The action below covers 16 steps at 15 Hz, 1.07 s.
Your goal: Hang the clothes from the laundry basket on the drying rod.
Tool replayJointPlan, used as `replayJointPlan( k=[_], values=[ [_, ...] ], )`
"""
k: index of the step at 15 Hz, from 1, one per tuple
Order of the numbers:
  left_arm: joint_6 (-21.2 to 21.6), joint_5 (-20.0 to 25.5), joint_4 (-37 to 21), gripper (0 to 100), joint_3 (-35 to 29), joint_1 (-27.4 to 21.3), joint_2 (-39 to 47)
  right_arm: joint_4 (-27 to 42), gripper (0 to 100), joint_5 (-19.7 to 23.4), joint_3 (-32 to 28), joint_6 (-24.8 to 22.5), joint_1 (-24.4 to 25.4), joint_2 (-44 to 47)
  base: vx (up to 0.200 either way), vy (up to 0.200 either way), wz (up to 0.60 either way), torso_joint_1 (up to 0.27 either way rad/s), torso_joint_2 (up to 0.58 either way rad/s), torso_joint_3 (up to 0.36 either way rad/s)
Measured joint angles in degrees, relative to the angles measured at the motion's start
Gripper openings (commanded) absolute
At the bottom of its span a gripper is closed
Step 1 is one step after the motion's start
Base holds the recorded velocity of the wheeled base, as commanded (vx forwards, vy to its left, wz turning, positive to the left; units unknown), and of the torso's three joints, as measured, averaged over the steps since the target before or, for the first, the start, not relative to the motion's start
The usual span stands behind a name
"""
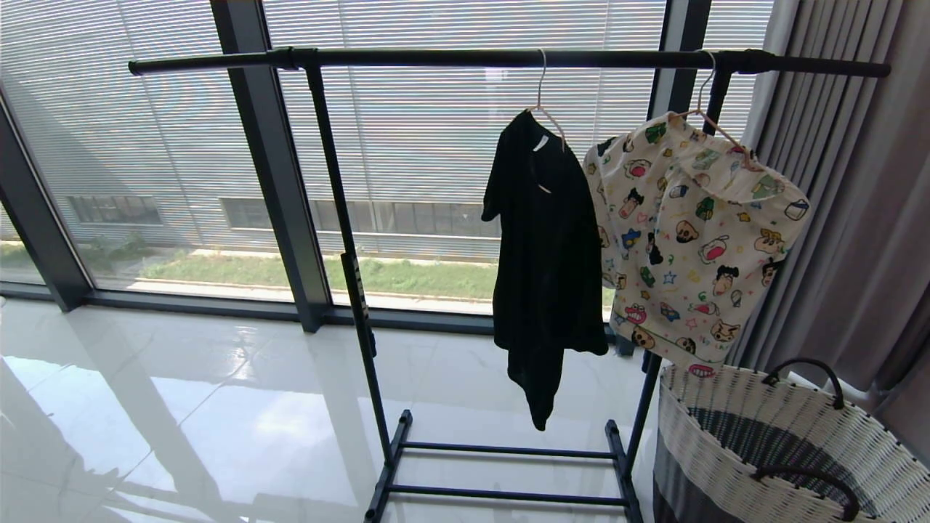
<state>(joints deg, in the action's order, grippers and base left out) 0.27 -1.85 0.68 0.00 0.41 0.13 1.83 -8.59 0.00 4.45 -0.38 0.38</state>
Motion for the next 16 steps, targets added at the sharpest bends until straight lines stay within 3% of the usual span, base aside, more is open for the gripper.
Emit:
replayJointPlan(
  k=[16],
  values=[
    [-0.05, -0.02, 0.0, 100, 0.0, 0.0, -0.04, 0.02, 100, 0.15, 0.0, 0.45, 0.02, -0.09, 0.0, 0.0, 0.0, 0.0, 0.0, 0.0]
  ],
)
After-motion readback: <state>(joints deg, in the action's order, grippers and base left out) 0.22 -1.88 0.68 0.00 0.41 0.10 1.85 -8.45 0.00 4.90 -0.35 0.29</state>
